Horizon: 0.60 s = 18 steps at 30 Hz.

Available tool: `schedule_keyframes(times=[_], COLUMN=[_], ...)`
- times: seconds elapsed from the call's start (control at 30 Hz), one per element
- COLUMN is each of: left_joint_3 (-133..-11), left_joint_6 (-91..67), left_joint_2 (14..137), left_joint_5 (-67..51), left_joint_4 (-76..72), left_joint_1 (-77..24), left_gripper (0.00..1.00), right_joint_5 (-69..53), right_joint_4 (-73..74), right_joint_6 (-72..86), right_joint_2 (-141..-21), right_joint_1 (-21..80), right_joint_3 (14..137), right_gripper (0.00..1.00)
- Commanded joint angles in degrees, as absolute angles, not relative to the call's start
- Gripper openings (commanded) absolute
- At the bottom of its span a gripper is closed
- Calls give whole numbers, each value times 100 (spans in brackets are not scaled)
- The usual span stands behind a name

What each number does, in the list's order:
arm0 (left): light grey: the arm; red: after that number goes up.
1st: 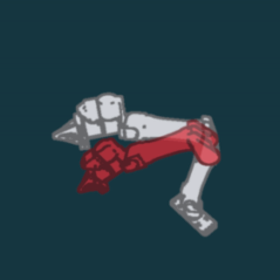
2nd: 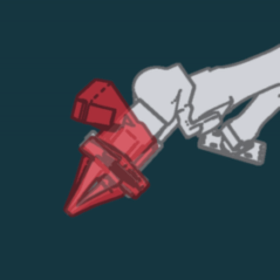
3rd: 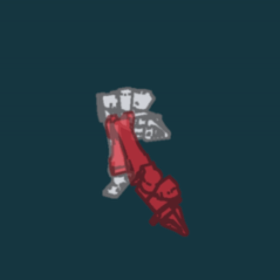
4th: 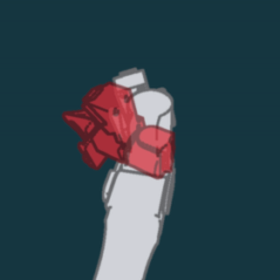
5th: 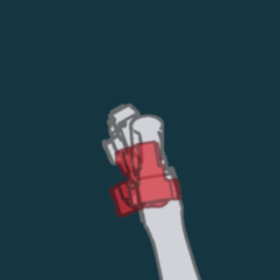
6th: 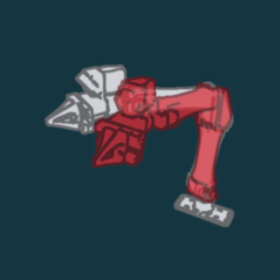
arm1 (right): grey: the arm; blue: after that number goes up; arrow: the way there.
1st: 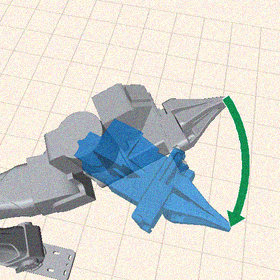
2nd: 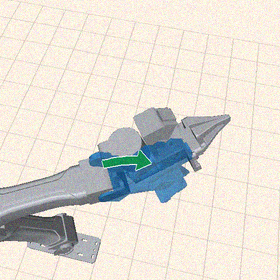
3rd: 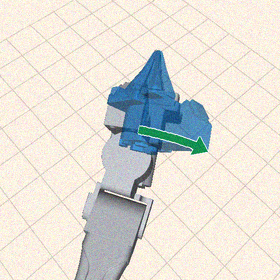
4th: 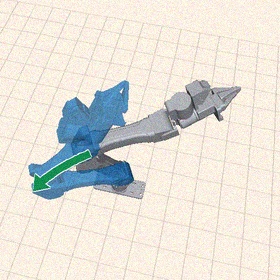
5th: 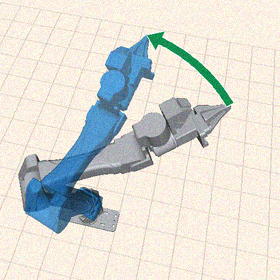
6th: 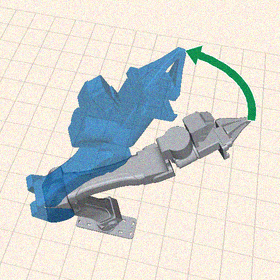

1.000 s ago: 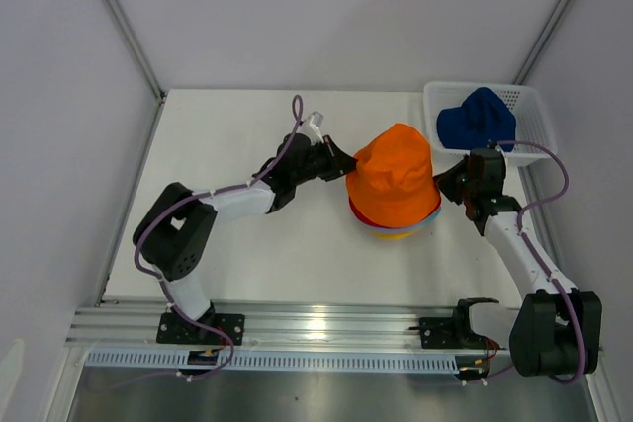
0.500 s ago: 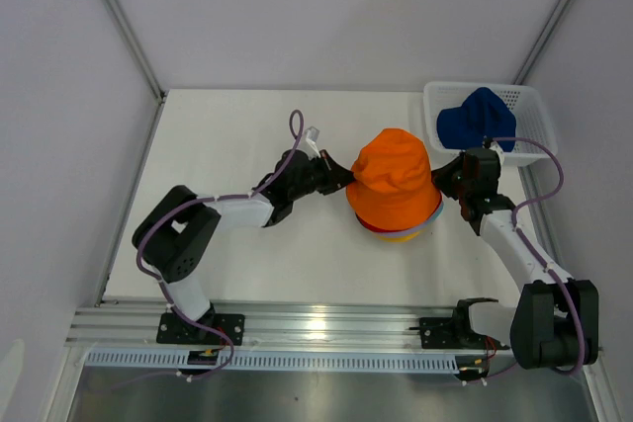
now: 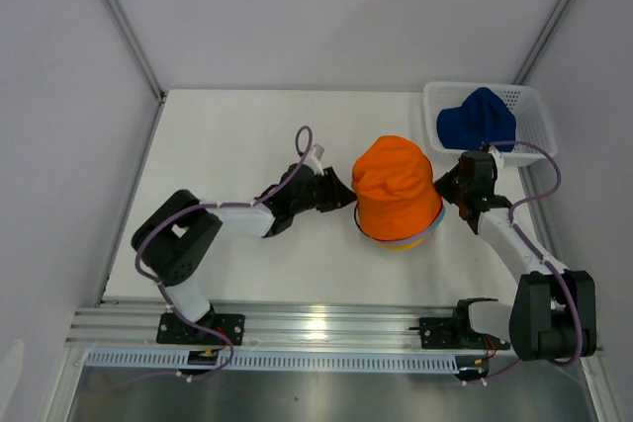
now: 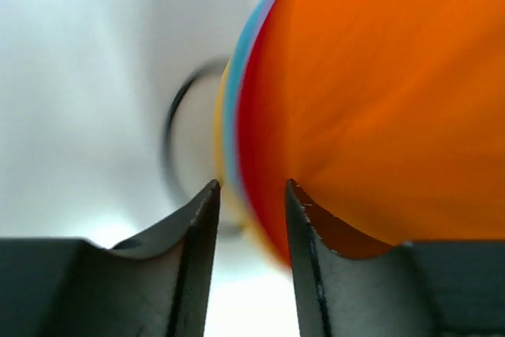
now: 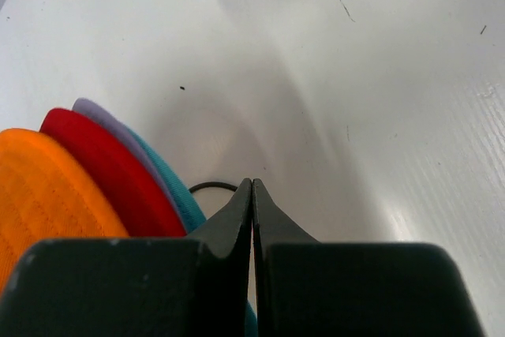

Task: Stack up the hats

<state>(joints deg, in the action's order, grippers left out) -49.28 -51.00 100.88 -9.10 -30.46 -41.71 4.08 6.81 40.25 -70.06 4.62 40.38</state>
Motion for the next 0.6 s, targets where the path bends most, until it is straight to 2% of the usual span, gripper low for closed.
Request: schedule_keyframes(times=[0.0,0.1,0.13,0.33,0.43,0.47,0.53,0.57], left_joint_3=[-4035,-3745,-3727,-3586,-3481,-3489,-3725,-3805], left_joint_6=[-4728,-4746,-4746,-4869,-4852,-4721,-4466,-4134], left_joint_2=[9731,9195,9072,8271,7885,7771,7359,7209], left_joint_5=[-897,-835,-835,-844,-748,-677,-458,-231], left_joint_4=[-1827,-1977,-1986,-2004,-1996,-1882,-1303,-1057], left_joint_1=[-4421,-4421,-4421,-4438,-4447,-4439,-4438,-4438], left_gripper=[43,54,63,64,63,63,64,66], right_joint_5=[483,448,396,71,-210,-307,-543,-597], right_joint_4=[844,861,853,800,1044,1124,1387,1484], right_joint_6=[3841,3780,3744,3377,3104,3050,2936,2814], right_joint_2=[-6935,-6803,-6768,-6662,-6837,-6881,-6969,-6996], right_joint_1=[492,475,466,238,-104,-271,-754,-912], right_joint_3=[4017,3999,3999,4104,4524,4683,5295,5552], right_gripper=[0,0,0,1,20,31,45,58])
